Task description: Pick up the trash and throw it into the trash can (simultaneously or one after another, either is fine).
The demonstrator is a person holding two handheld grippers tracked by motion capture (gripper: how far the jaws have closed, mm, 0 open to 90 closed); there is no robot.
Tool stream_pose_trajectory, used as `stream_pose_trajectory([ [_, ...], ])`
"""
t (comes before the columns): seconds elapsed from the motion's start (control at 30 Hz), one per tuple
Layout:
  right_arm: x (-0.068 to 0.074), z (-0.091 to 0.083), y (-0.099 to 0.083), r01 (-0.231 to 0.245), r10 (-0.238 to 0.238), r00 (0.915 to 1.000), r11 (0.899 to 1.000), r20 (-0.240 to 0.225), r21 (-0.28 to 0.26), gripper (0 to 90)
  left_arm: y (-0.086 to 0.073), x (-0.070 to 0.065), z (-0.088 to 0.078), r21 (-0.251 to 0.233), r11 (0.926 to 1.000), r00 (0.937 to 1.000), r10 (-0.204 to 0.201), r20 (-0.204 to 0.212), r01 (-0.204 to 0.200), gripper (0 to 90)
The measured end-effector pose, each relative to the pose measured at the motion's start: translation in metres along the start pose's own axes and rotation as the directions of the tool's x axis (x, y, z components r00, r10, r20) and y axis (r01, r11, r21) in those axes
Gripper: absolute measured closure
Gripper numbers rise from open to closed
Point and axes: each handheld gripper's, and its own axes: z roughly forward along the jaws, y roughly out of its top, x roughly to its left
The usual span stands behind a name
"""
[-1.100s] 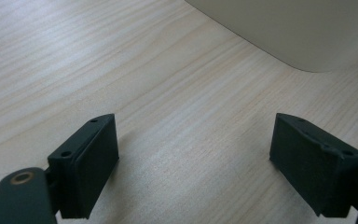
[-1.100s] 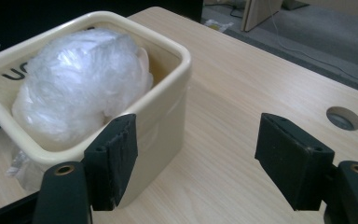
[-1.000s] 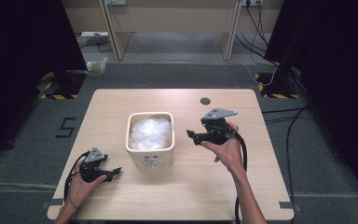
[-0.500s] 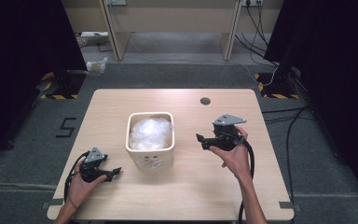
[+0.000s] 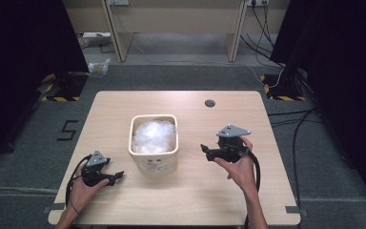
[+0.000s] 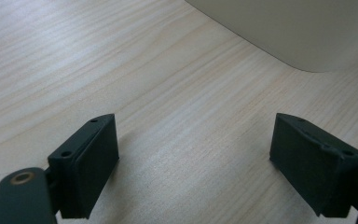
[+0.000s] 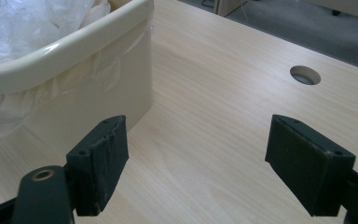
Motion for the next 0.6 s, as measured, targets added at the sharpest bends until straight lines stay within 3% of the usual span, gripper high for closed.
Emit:
stream_pose_trajectory([
  [0.13, 0.000, -0.001, -0.004, -0.001, 0.001, 1.0000, 1.000, 0.005, -0.018, 21.8, 0.000, 0.000, 0.000, 0.000, 1.0000, 1.0000, 0.000, 0.000, 0.000, 14.4],
  [0.43, 0.003, 0.002, -0.013, 0.007, -0.008, 0.9998, 1.000, 0.018, 0.012, 21.6, 0.000, 0.000, 0.000, 0.000, 1.0000, 1.0000, 0.001, 0.003, -0.001, 14.4],
  [0.6, 0.005, 0.003, -0.015, 0.000, 0.000, 1.0000, 1.000, 0.008, 0.003, 21.6, 0.000, 0.000, 0.000, 0.000, 1.0000, 1.0000, 0.001, 0.003, -0.001, 14.4],
])
